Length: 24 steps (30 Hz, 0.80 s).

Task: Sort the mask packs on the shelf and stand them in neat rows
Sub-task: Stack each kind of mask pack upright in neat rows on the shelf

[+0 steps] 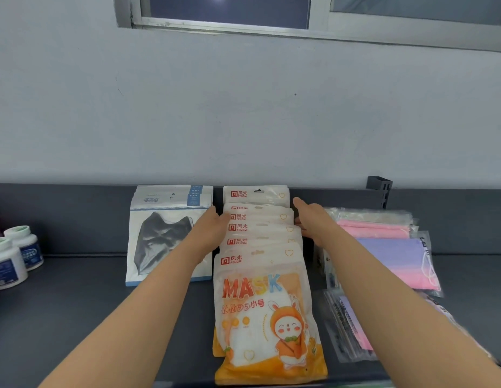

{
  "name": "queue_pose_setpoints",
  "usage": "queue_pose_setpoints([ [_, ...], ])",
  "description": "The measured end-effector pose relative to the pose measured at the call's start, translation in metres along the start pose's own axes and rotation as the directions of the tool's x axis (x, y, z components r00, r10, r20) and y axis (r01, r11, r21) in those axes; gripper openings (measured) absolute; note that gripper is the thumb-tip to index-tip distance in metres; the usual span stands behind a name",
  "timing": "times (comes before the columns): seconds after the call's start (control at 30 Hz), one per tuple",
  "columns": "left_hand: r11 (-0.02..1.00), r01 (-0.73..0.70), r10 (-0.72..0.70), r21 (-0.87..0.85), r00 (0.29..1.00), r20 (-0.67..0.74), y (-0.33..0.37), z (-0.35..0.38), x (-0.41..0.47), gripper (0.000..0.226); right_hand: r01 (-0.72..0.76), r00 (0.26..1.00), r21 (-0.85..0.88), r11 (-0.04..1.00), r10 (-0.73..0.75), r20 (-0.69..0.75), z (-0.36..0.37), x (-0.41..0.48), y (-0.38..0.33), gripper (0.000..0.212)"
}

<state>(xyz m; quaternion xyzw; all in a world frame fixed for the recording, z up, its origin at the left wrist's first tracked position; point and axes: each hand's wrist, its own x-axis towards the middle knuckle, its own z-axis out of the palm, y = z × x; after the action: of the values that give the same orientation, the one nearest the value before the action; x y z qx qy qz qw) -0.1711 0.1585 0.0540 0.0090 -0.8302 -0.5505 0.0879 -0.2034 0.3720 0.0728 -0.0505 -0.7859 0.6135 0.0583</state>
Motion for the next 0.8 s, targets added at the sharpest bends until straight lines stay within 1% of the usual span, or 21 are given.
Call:
queue_pose_setpoints([
  [0.07, 1.0, 0.019, -0.019, -0.01, 1.0, -0.008, -0.005, -0.004, -0.018, 0.048, -0.031, 0.999, 0.034, 0.999, 0.03, 0.029, -0.003, -0.016, 0.003, 0.058],
  [0.13, 0.999, 0.045, -0.046, -0.006, 0.999, -0.021, -0.019, -0.008, -0.033, 0.056, -0.073, 0.994, 0.065, 0.995, 0.067, 0.089, -0.006, -0.036, 0.012, 0.069],
  [0.2, 0.994, 0.101, -0.102, -0.039, 0.994, -0.028, -0.034, -0.009, -0.048, 0.068, -0.09, 0.988, 0.093, 0.992, 0.078, 0.13, -0.009, -0.056, 0.023, 0.075],
  [0.23, 0.989, 0.127, -0.129, -0.074, 0.991, -0.02, -0.039, -0.009, -0.056, 0.069, -0.105, 0.985, 0.109, 0.988, 0.088, 0.146, -0.011, -0.065, 0.03, 0.076],
  [0.33, 0.97, 0.181, -0.17, -0.164, 0.983, 0.075, -0.047, 0.0, -0.077, 0.049, -0.141, 0.977, 0.163, 0.976, 0.111, 0.182, -0.013, -0.082, 0.054, 0.078],
  [0.37, 0.966, 0.187, -0.17, -0.18, 0.979, 0.11, -0.044, 0.005, -0.085, 0.046, -0.156, 0.973, 0.191, 0.969, 0.117, 0.199, -0.011, -0.086, 0.06, 0.079],
  [0.43, 0.955, 0.202, -0.172, -0.218, 0.974, 0.149, -0.04, 0.015, -0.093, 0.046, -0.182, 0.95, 0.265, 0.947, 0.1, 0.297, -0.007, -0.092, 0.072, 0.076],
  [0.5, 0.956, 0.185, -0.153, -0.228, 0.977, 0.151, -0.036, 0.023, -0.096, 0.046, -0.198, 0.91, 0.32, 0.927, 0.053, 0.41, 0.0, -0.097, 0.077, 0.065],
  [0.53, 0.959, 0.177, -0.148, -0.222, 0.979, 0.143, -0.035, 0.024, -0.097, 0.047, -0.211, 0.906, 0.328, 0.921, 0.058, 0.419, 0.003, -0.099, 0.079, 0.063],
  [0.6, 0.958, 0.191, -0.167, -0.214, 0.978, 0.126, -0.037, 0.025, -0.098, 0.051, -0.225, 0.918, 0.331, 0.916, 0.085, 0.388, 0.002, -0.101, 0.081, 0.063],
  [0.73, 0.948, 0.212, -0.187, -0.236, 0.974, 0.126, -0.053, 0.021, -0.102, 0.065, -0.172, 0.947, 0.265, 0.949, 0.086, 0.308, -0.006, -0.114, 0.073, 0.063],
  [0.8, 0.941, 0.226, -0.198, -0.252, 0.972, 0.129, -0.06, 0.023, -0.106, 0.072, -0.166, 0.94, 0.246, 0.955, 0.078, 0.331, -0.006, -0.121, 0.076, 0.061],
])
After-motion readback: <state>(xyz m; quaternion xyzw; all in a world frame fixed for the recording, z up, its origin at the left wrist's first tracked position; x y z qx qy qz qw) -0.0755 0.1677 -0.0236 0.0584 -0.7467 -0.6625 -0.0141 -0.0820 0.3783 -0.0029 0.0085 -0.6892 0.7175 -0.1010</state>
